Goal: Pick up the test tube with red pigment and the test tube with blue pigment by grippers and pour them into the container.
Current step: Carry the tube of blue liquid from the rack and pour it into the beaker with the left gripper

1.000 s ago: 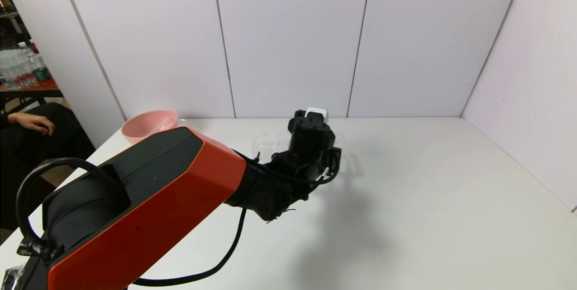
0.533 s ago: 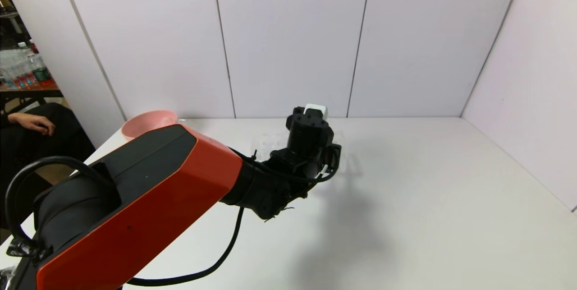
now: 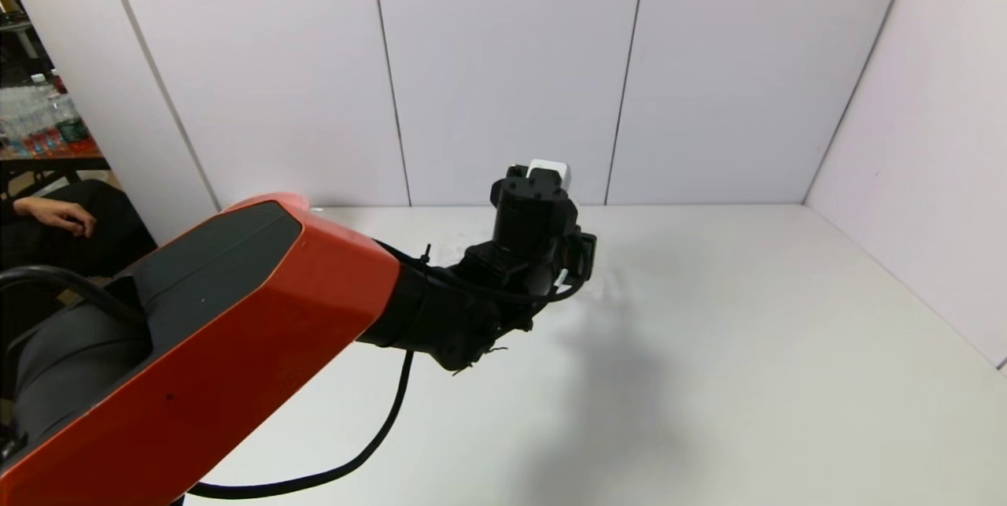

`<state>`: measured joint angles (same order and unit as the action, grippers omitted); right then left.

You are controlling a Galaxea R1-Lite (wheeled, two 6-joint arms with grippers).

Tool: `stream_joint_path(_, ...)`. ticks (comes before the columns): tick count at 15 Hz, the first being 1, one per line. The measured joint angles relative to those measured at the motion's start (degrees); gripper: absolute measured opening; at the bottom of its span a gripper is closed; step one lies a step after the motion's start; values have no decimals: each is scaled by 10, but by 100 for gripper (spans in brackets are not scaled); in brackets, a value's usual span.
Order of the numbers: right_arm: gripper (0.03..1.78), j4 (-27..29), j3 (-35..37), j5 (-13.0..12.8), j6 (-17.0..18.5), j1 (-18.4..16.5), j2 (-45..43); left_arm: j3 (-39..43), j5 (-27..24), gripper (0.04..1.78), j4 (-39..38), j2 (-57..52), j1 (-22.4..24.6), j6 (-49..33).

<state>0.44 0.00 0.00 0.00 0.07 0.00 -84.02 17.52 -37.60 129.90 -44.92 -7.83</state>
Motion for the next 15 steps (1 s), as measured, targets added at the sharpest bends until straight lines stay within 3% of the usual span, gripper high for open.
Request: stream_joint_path(15,177,0,0,0,0,0,0,6,3,44,44,-96,8,42)
